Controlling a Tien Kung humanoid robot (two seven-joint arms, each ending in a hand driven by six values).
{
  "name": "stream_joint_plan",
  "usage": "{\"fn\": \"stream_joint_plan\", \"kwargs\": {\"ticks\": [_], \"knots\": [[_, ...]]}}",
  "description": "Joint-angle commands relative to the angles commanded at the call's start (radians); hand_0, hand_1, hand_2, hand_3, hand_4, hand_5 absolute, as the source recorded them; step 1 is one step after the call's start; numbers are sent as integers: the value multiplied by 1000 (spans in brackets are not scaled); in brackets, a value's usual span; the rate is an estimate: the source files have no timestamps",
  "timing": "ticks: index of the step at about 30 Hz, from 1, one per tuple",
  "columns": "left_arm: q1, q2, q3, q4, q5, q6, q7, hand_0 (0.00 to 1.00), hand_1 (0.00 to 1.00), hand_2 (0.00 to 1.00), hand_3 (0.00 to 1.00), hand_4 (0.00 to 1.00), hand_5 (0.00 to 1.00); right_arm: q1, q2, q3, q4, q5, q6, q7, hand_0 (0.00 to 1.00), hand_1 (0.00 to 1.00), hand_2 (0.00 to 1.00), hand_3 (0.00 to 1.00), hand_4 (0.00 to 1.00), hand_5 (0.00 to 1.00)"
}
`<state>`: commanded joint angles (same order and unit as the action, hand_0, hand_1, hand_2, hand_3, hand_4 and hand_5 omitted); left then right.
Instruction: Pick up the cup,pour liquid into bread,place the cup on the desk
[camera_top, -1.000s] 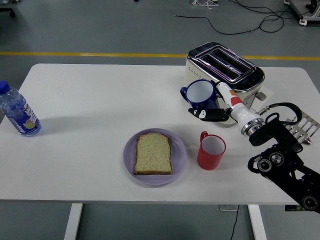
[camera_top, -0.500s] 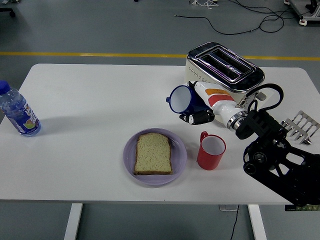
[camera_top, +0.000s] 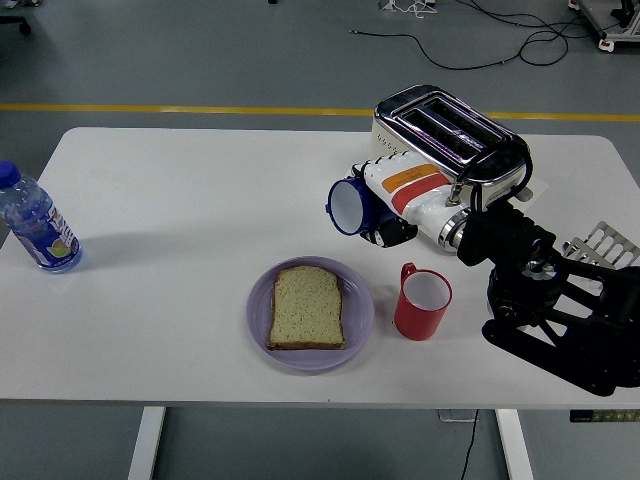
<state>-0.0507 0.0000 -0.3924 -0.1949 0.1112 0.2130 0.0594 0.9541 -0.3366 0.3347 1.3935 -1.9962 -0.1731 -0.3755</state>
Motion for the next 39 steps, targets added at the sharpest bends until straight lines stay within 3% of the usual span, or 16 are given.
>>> {"fn": "stream_joint_plan", "kwargs": {"ticks": [1, 6, 7, 18, 31, 34, 39], "knots": [[0, 0, 0, 0, 0, 0, 0, 646, 663, 676, 519, 244, 849, 12, 0, -13, 0, -23, 5, -1, 398, 392, 556, 559, 652, 2], [0, 0, -3, 0, -2, 0, 0, 646, 663, 676, 519, 244, 849, 77, 1, -88, 9, -81, 28, -14, 398, 392, 556, 559, 652, 2], [0, 0, -3, 0, -2, 0, 0, 646, 663, 676, 519, 244, 848, 84, 1, -98, 10, -82, 31, -16, 403, 412, 559, 562, 608, 2], [6, 0, 1, 0, -6, 1, 0, 646, 663, 676, 520, 244, 850, 158, 19, -185, 25, -220, 61, -69, 406, 426, 561, 562, 591, 2], [6, 0, -3, -1, -6, 1, 0, 647, 664, 677, 521, 245, 849, 149, 12, -198, 32, -268, 70, -119, 400, 413, 564, 564, 570, 2], [6, 0, -3, -1, -6, 0, 0, 647, 664, 677, 521, 245, 849, 139, 10, -190, 31, -253, 56, -112, 400, 413, 564, 564, 570, 2], [13, 0, -4, -1, -4, 1, 0, 647, 663, 677, 521, 244, 850, 61, 19, -74, 15, -124, 1, -79, 397, 409, 561, 560, 598, 2]]}}
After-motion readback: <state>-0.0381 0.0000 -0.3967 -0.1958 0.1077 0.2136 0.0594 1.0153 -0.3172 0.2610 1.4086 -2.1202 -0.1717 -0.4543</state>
